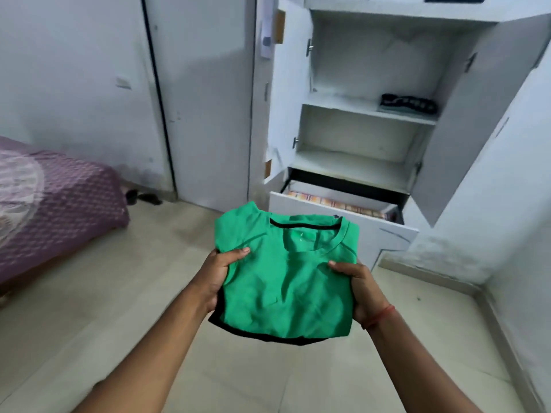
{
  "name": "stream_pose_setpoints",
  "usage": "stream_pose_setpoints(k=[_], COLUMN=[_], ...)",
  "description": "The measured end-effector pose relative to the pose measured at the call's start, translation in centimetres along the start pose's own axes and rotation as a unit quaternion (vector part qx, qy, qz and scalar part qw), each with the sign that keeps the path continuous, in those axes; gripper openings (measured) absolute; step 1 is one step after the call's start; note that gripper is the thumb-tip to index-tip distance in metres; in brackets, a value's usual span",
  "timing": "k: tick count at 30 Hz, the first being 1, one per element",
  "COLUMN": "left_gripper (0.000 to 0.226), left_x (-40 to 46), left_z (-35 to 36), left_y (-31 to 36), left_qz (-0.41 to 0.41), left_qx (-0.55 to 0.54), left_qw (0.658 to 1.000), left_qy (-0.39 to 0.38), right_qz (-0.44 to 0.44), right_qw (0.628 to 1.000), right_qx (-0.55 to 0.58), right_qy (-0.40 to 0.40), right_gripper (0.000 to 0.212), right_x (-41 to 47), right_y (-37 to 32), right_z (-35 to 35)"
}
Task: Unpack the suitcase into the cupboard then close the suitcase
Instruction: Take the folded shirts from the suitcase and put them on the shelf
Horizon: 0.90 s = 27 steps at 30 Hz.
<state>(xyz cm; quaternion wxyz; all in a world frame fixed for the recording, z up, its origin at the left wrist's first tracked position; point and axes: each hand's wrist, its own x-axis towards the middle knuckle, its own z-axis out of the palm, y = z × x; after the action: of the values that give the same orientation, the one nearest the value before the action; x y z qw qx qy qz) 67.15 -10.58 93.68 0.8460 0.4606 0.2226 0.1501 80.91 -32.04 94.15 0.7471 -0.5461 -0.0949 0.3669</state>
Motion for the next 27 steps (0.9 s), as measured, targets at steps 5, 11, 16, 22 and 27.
stream_pose_setpoints(k=[5,11,16,22,27], left_gripper=[0.043,0.04,0.042,0.046,0.036], left_x=[9.0,22.2,33.9,45.8,55.6], left_z=[5.9,9.5,12.4,17.9,22.7], left_y=[1.4,3.8,7.5,13.9,16.7], left_qz=[0.017,0.018,0.027,0.036,0.075], left_qx=[0.019,0.043,0.066,0.088,0.121], left_qw=[0.999,0.996,0.991,0.982,0.975], left_qy=[-0.027,-0.072,-0.116,-0.165,-0.17], right_qz=[-0.023,-0.059,-0.096,-0.14,-0.188], right_qw=[0.999,0.997,0.991,0.984,0.975], right_qx=[0.009,0.029,0.042,0.043,0.044], right_qy=[0.02,0.049,0.085,0.104,0.112], right_gripper=[0.063,0.062,0.057,0.059,0.056], right_x=[6.6,17.2,26.3,35.8,44.0], right_y=[-5.4,-10.1,-14.8,-23.1,-29.2], right_z=[-5.0,-8.3,-9.3,-10.6,-12.9])
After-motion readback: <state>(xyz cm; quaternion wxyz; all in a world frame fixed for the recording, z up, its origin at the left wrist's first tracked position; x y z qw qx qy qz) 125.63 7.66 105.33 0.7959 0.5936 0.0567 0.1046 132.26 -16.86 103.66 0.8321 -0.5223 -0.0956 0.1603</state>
